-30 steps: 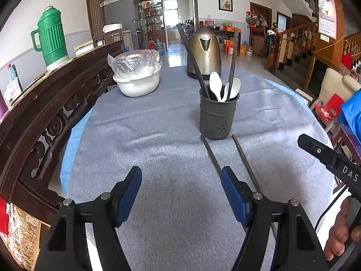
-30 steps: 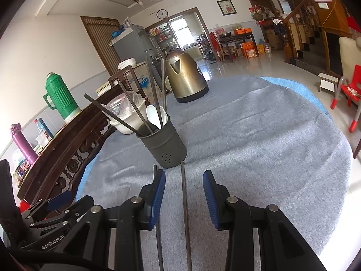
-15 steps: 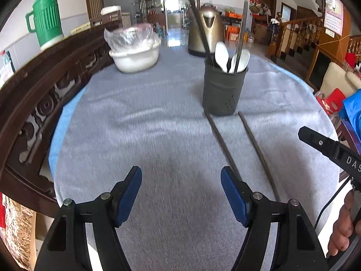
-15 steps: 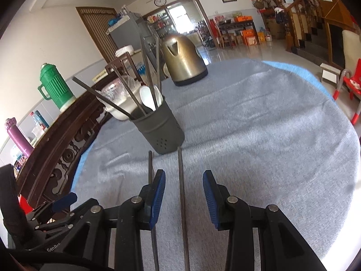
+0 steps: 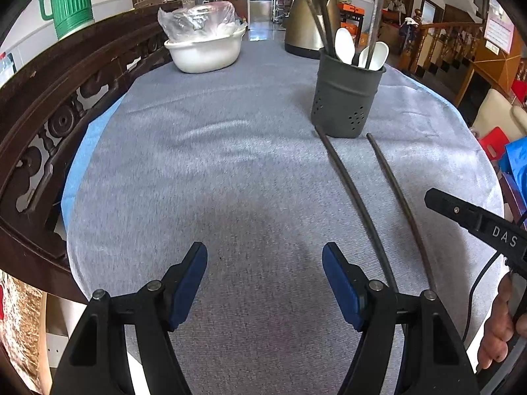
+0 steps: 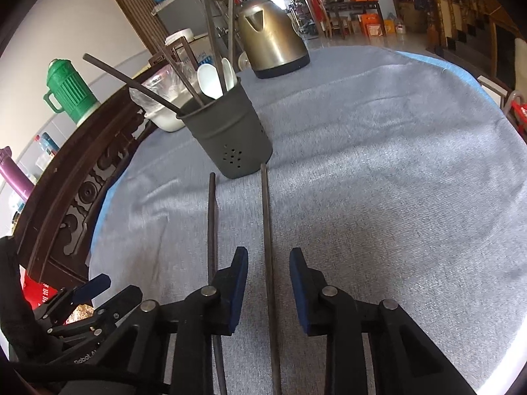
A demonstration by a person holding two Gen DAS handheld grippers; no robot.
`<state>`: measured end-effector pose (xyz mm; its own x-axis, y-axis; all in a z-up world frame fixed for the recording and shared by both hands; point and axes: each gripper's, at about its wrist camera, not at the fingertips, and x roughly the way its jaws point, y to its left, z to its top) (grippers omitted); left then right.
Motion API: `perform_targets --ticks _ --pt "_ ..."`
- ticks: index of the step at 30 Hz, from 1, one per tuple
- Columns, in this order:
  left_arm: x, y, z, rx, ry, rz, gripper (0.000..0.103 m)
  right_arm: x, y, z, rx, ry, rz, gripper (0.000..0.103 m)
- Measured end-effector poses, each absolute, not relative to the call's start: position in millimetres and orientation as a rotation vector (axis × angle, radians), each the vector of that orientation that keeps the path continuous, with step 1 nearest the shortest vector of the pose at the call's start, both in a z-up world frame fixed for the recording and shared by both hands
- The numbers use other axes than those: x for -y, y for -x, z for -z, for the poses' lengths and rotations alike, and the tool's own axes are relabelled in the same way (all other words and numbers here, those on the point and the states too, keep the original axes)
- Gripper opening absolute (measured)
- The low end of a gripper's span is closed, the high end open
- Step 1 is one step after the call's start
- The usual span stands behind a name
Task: Organize utensils
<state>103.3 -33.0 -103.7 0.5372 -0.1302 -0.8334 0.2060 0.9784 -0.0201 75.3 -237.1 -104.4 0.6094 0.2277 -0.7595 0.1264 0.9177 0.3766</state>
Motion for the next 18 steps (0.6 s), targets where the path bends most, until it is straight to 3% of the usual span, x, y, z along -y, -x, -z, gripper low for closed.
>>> perform_targets --ticks 18 --pt "29 -106 113 -1.004 -0.067 0.195 0.073 229 -130 123 -1.007 -0.429 -0.010 0.027"
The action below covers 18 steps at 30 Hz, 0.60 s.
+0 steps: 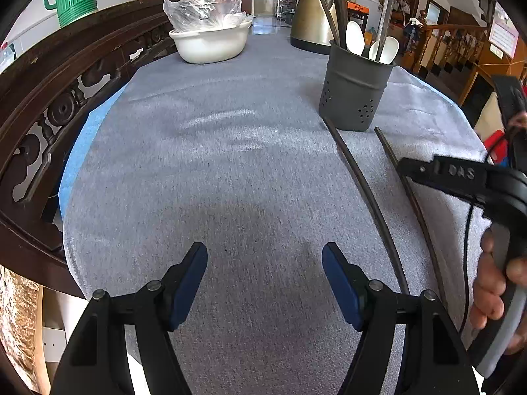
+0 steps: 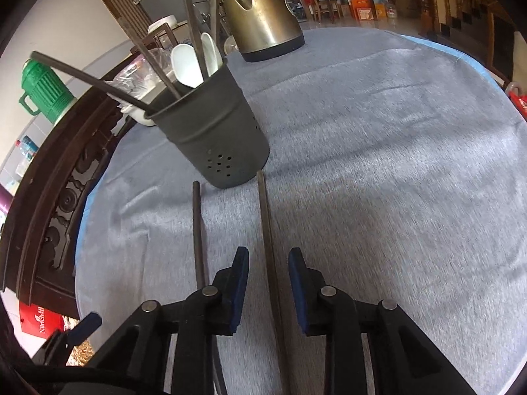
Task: Organize utensils
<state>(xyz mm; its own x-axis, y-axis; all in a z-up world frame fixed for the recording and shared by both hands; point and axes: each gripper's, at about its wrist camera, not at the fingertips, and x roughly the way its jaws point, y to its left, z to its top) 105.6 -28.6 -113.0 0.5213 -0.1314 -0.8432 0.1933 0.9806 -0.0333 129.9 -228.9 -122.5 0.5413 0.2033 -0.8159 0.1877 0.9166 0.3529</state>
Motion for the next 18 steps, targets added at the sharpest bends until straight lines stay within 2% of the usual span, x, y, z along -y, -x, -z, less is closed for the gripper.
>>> perform_targets --ticks 5,12,18 --pt "33 -105 115 -1.009 -0.076 0.202 0.073 228 -144 129 -1.029 -0.414 0.014 0.026" --pt "37 -104 116 -1.013 -0.088 0.201 0.073 227 -158 131 -1.034 -0.365 0.043 0.010" --pt "38 -102 113 -1.008 -0.098 0.195 0.073 235 -157 131 -1.039 -0.363 0.060 0.009"
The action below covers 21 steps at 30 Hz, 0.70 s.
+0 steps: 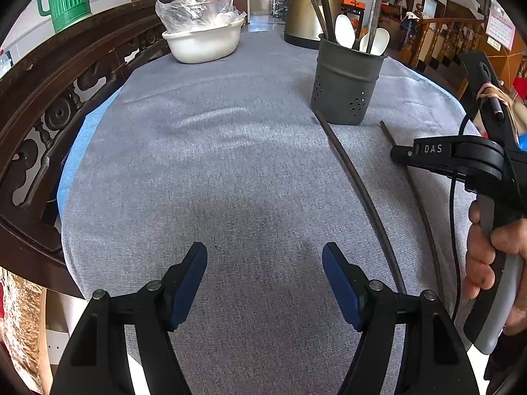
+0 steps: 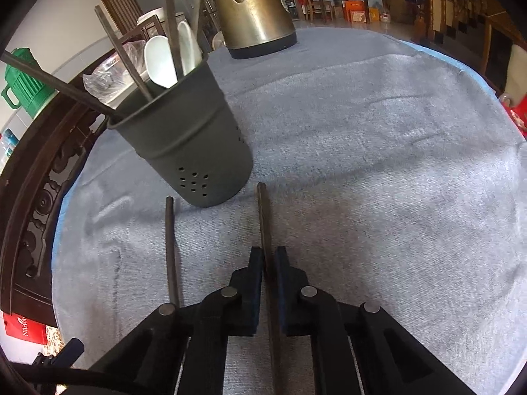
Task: Organize utensils
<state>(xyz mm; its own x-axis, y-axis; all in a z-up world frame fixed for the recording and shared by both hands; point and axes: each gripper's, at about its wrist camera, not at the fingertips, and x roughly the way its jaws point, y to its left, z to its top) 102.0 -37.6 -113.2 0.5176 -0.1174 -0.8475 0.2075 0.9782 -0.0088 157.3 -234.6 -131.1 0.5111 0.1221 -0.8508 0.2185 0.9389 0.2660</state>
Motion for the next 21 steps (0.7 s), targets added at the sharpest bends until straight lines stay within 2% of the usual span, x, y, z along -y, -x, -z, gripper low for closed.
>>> perform_targets --ticks 21 --pt "55 -105 97 -1.008 -0.171 0.181 0.073 276 -150 140 -1.062 -0.456 0.040 0.007"
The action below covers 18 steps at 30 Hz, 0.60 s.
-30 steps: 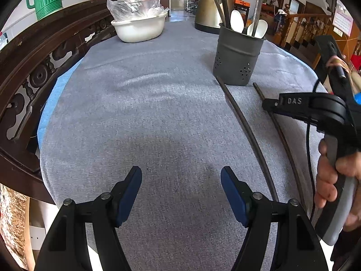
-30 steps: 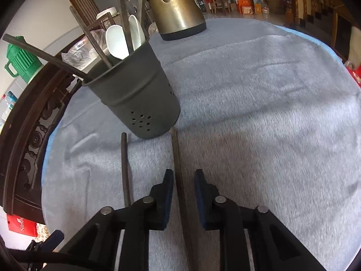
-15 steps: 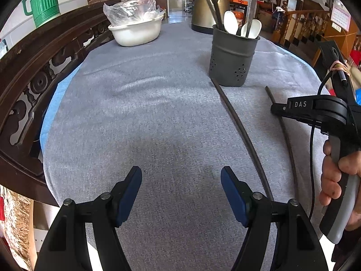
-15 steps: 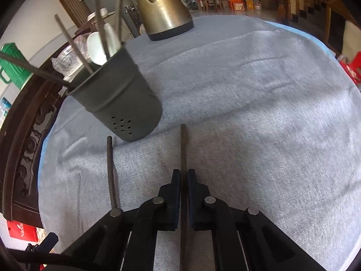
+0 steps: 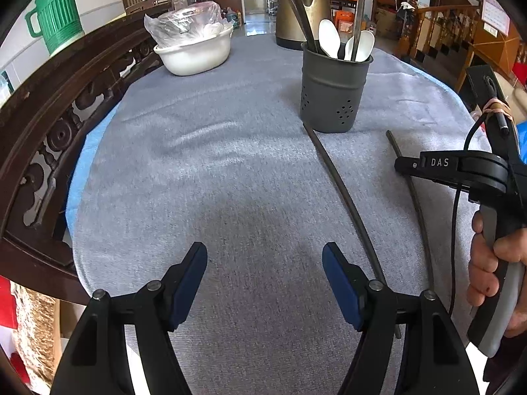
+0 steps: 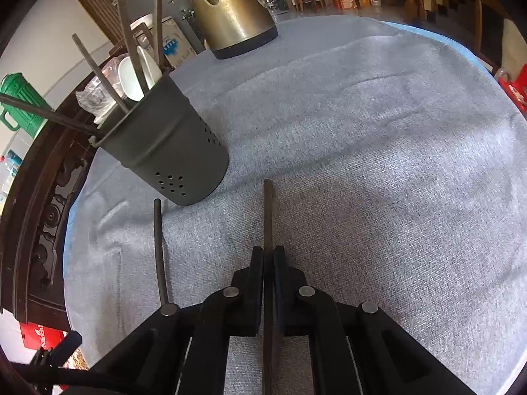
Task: Organize utensils
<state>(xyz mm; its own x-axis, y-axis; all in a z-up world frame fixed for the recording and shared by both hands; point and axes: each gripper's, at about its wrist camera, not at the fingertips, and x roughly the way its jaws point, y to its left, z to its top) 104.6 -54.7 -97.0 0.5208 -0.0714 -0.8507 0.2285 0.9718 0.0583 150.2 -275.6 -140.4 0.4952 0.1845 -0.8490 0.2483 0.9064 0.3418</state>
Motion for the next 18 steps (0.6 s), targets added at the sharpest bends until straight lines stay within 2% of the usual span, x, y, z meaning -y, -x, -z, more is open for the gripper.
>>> perform_targets --ticks 18 --pt "53 -113 92 -1.019 -0.155 0.181 0.073 276 -186 139 -1.184 -0.416 0.023 0.008"
